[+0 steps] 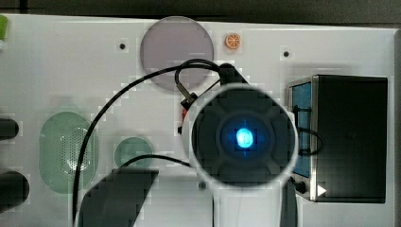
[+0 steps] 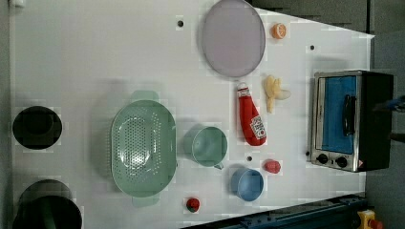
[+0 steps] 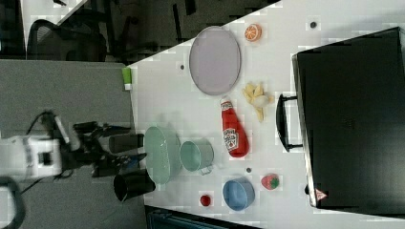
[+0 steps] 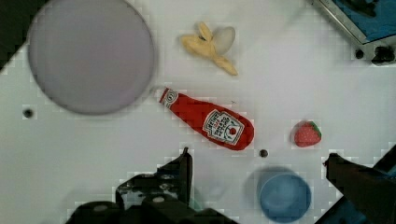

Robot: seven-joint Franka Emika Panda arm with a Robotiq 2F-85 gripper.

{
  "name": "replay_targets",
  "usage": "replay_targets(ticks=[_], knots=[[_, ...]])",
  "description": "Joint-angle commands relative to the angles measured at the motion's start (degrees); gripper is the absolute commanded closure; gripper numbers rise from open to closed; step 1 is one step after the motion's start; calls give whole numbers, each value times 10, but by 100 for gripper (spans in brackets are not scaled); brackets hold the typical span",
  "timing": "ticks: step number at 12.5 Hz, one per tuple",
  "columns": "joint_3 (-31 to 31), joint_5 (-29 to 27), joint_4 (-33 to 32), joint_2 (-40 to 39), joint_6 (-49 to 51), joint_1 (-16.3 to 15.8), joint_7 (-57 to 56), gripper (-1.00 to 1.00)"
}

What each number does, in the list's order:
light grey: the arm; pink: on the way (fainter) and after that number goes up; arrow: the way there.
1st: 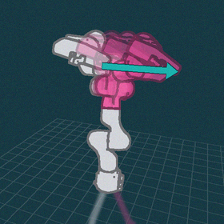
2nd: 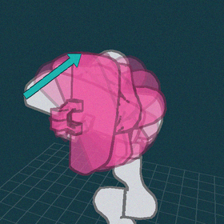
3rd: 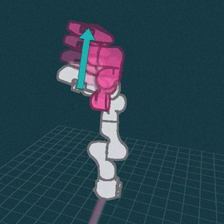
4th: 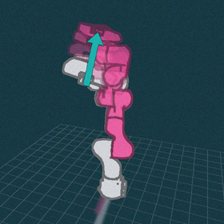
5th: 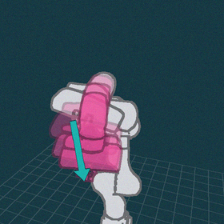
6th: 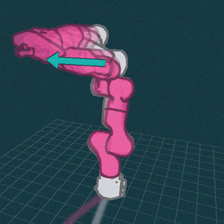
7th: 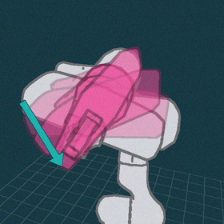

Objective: Pick Ketchup from the table and place it in strainer.

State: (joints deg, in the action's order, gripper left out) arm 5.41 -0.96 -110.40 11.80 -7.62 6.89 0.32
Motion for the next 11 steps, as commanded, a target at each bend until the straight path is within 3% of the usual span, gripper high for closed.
replay_targets(ticks=[1, 7, 11], knots=[[16, -8, -50, -59, -62, 1, -133, -100], [31, -8, -148, -85, -220, -2, -507, -100], [31, -8, -235, -93, -323, -2, -560, -100]])
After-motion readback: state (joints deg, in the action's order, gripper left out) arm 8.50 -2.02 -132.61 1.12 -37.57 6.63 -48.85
